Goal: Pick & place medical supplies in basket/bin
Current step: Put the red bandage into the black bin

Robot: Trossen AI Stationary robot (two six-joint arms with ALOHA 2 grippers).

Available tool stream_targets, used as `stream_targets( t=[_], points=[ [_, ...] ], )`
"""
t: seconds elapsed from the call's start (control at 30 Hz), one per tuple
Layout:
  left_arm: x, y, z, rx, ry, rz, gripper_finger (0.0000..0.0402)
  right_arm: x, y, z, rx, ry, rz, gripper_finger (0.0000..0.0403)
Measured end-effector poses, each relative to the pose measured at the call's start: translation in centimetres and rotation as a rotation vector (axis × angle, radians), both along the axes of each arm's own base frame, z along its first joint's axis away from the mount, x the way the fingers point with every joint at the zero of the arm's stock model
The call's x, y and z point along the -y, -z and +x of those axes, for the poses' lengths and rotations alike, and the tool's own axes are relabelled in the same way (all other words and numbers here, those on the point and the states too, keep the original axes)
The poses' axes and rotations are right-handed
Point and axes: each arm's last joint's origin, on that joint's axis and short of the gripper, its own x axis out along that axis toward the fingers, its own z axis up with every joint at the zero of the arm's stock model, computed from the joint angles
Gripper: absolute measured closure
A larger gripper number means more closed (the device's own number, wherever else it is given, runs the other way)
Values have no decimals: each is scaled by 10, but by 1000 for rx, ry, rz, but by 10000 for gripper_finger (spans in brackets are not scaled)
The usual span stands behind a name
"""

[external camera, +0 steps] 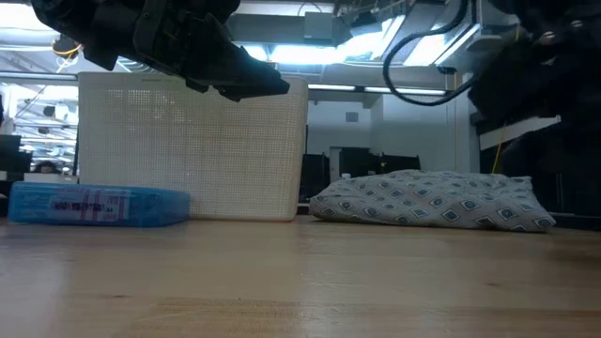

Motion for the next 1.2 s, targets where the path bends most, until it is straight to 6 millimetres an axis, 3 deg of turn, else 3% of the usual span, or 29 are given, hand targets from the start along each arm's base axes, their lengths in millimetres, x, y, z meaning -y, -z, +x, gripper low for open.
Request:
stream_targets(
  t=[0.57, 1.07, 1.2],
  points=[
    [0, 0, 0, 0, -1, -3, 219, 18, 0, 9, 26, -26, 4, 200],
    [0, 0, 0, 0, 0, -3, 219, 19, 0, 10, 36, -42, 1, 200],
    [0, 0, 0, 0, 0, 0, 219, 16, -8, 16, 77, -85, 4, 200]
  ],
)
